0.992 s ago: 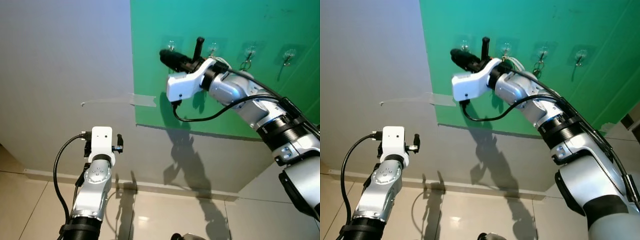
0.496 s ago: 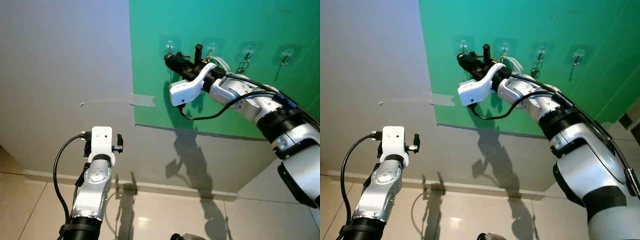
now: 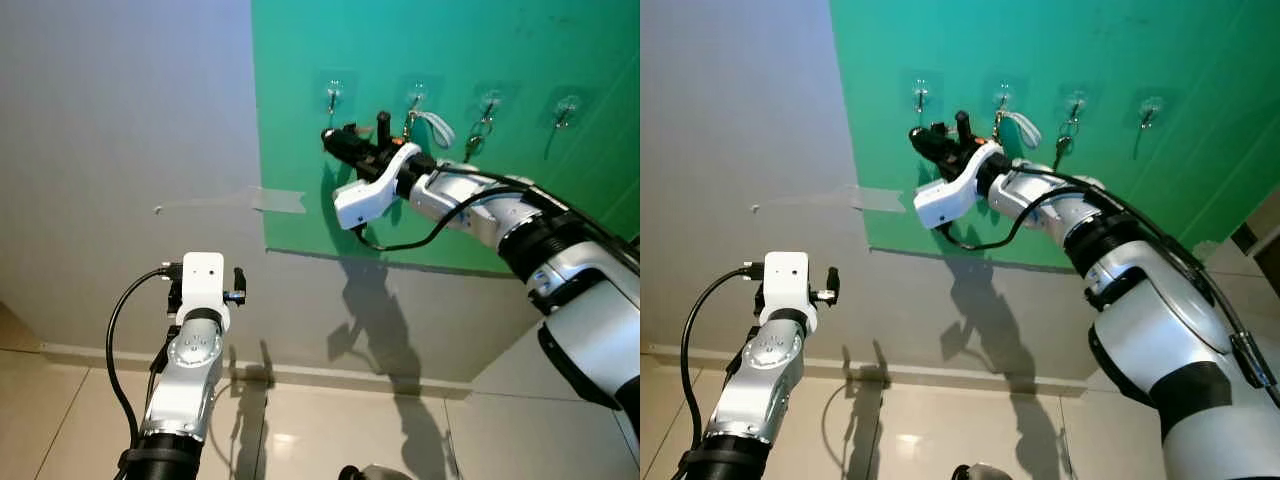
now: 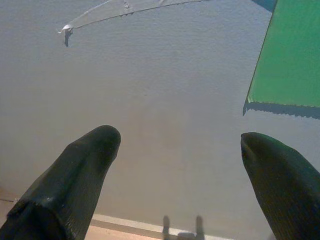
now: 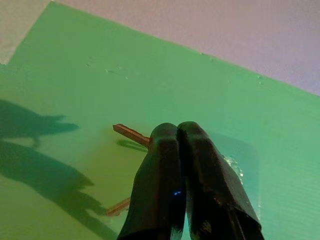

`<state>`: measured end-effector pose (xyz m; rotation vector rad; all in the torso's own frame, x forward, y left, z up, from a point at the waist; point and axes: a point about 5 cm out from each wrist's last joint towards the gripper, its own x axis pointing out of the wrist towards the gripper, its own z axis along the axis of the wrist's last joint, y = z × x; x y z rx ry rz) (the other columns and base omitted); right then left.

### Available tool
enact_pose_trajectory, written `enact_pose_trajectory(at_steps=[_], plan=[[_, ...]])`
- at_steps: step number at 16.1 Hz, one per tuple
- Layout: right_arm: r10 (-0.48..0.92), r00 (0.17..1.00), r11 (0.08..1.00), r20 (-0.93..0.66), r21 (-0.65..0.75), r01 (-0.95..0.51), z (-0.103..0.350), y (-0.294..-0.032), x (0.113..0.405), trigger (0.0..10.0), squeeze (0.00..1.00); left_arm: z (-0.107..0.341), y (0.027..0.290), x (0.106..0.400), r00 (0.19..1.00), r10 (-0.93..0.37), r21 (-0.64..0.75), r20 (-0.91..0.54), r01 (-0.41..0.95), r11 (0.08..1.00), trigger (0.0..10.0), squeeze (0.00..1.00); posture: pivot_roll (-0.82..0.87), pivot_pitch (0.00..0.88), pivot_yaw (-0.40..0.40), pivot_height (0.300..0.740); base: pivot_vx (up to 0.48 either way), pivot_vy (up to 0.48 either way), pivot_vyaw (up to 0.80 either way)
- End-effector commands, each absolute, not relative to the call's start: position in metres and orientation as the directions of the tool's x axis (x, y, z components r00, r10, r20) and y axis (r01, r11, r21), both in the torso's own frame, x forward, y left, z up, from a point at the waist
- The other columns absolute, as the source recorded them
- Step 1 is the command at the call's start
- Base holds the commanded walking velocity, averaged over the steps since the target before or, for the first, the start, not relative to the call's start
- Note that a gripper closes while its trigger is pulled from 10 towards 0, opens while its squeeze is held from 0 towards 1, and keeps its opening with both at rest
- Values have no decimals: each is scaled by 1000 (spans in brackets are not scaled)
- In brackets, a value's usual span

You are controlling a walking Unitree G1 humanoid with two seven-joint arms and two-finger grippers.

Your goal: Hang keys on a hook

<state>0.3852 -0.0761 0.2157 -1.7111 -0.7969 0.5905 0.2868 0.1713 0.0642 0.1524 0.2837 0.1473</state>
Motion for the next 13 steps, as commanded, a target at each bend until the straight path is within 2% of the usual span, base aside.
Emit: enact_pose_trajectory(at_steps=[1,3,13], plan=[[769,639,-178,4,-959,221,216,-76,385,10000,0,66,172,285,949,179,177,-259,-135,975,10000,0,3,0,-76,740,0,0,0],[777,630,-173,1,-961,215,212,-75,383,10000,0,66,173,285,949,181,177,-260,-137,975,10000,0,3,0,-75,740,0,0,0],[780,617,-133,104,-936,327,249,-77,389,10000,0,65,170,286,949,173,180,-263,-128,975,10000,0,-6,0,-67,740,0,0,0]])
